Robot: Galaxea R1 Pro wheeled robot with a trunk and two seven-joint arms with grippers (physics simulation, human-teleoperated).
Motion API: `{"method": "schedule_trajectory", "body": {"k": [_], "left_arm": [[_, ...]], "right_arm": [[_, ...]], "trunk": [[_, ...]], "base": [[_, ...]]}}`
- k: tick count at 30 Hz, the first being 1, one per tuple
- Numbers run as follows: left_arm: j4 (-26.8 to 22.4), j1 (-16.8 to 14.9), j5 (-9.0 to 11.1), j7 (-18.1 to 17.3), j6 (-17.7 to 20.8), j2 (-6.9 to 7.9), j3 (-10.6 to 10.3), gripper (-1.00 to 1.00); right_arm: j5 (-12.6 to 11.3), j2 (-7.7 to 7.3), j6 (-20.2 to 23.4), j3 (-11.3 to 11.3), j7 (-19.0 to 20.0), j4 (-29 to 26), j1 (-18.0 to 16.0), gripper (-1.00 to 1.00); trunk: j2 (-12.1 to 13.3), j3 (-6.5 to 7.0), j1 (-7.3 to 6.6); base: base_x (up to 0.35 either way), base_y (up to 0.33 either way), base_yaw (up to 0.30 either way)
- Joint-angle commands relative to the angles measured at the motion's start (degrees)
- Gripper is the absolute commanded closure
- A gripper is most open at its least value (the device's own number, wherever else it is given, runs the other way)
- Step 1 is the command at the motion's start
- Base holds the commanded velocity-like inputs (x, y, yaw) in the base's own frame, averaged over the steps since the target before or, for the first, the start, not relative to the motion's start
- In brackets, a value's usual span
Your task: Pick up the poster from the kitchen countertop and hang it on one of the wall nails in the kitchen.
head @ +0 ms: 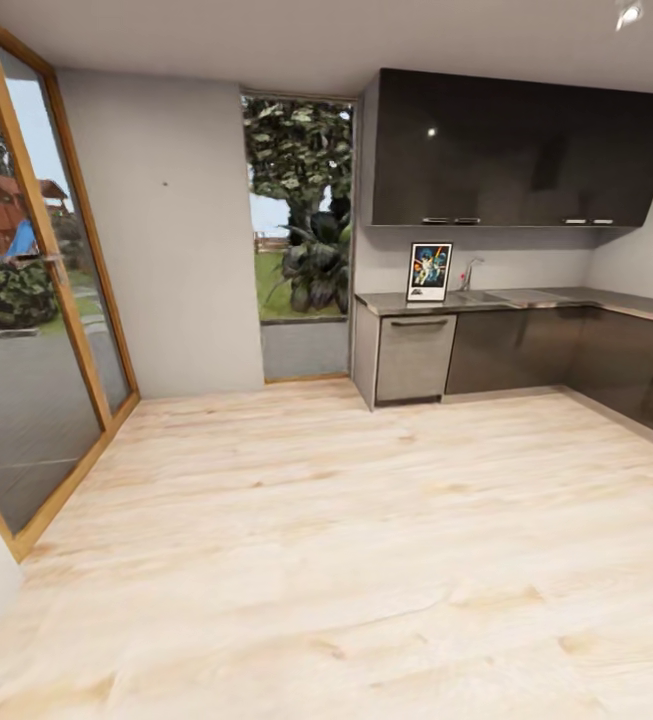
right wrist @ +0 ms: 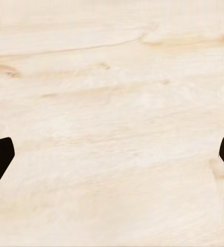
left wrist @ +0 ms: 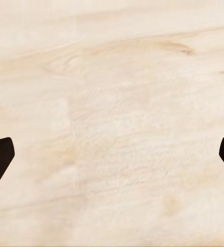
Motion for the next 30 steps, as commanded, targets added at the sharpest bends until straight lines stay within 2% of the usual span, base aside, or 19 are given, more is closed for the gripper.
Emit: {"method": "schedule_trajectory", "body": {"k": [1, 30], "left_arm": [[0.0, 0.0, 0.0, 0.0, -0.1, 0.00, 0.0, -1.00], [0.0, 0.0, 0.0, 0.0, -0.1, 0.00, 0.0, -1.00]], "right_arm": [[0.0, 0.00, -0.2, 0.0, 0.0, 0.0, 0.0, -1.00], [0.0, -0.01, -0.2, 0.0, 0.0, 0.0, 0.0, -1.00]], "trunk": [[0.0, -0.05, 0.03], [0.0, -0.05, 0.03]], "base": [[0.314, -0.174, 0.000], [0.314, -0.160, 0.000]]}}
